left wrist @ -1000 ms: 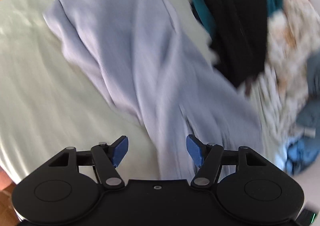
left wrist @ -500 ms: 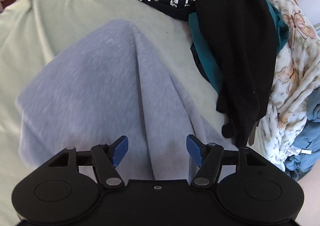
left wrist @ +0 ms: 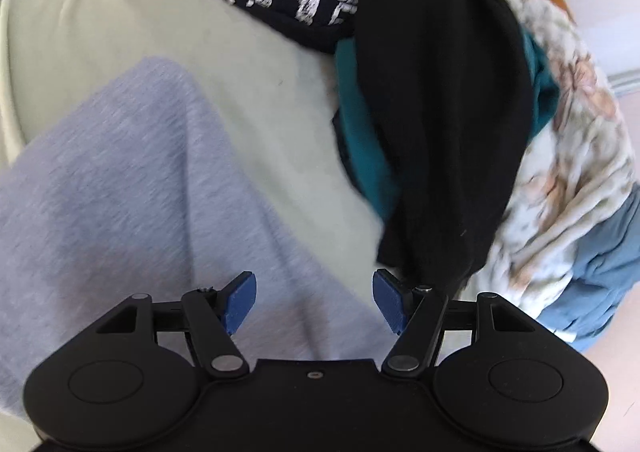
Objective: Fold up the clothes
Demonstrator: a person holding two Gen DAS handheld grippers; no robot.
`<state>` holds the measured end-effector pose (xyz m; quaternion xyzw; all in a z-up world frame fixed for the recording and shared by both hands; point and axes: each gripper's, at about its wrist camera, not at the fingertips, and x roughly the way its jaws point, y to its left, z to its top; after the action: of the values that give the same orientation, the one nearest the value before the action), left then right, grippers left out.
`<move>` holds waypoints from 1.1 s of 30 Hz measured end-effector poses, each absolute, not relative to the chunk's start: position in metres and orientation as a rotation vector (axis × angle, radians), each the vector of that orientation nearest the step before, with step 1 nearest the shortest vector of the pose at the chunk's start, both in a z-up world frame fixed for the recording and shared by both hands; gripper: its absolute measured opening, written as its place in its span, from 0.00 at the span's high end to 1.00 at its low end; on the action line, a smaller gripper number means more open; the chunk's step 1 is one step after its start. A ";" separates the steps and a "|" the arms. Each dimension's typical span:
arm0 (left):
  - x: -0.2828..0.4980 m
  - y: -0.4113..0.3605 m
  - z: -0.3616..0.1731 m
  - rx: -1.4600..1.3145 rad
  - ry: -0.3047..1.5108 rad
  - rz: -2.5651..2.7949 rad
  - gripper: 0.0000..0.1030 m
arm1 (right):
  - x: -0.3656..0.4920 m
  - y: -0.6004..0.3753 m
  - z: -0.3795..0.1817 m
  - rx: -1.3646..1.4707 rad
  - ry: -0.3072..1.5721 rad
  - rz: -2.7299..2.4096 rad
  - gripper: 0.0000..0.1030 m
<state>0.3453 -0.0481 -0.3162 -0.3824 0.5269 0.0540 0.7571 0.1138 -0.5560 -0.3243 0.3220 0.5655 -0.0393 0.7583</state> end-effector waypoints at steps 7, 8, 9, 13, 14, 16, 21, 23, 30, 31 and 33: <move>0.373 -0.075 -0.350 -0.635 1.373 0.232 0.23 | 0.121 -0.552 -0.326 0.659 1.278 -0.045 0.96; 0.376 -0.080 -0.356 -0.597 1.407 0.263 0.23 | 0.123 -0.551 -0.327 0.659 1.287 -0.042 0.96; 0.378 -0.083 -0.357 -0.581 1.414 0.272 0.23 | 0.124 -0.552 -0.328 0.663 1.292 -0.049 0.96; 0.385 -0.099 -0.357 -0.458 1.429 0.288 0.52 | 0.128 -0.548 -0.328 0.621 1.286 -0.054 0.96; 0.386 -0.104 -0.356 -0.415 1.428 0.288 0.65 | 0.129 -0.547 -0.327 0.613 1.283 -0.051 0.97; 0.381 -0.104 -0.352 -0.428 1.396 0.309 0.92 | 0.128 -0.548 -0.325 0.612 1.276 -0.056 0.97; 0.350 -0.095 -0.322 -0.534 1.254 0.257 0.95 | 0.127 -0.574 -0.309 0.669 1.192 -0.099 0.98; 0.328 -0.095 -0.302 -0.544 1.213 0.211 0.95 | 0.129 -0.589 -0.295 0.663 1.165 -0.118 0.98; 0.204 -0.117 -0.238 -0.530 1.214 0.086 0.95 | 0.127 -0.646 -0.244 0.562 1.105 -0.125 0.98; 0.195 -0.119 -0.236 -0.536 1.219 0.082 0.95 | 0.125 -0.653 -0.240 0.551 1.108 -0.124 0.98; 0.173 -0.125 -0.233 -0.551 1.240 0.074 0.95 | 0.118 -0.666 -0.236 0.534 1.108 -0.135 0.99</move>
<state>0.1734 -0.1245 -0.2332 -0.2550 0.5735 0.0341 0.7778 0.1183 -0.6662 -0.2359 0.2505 0.5194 -0.0634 0.8145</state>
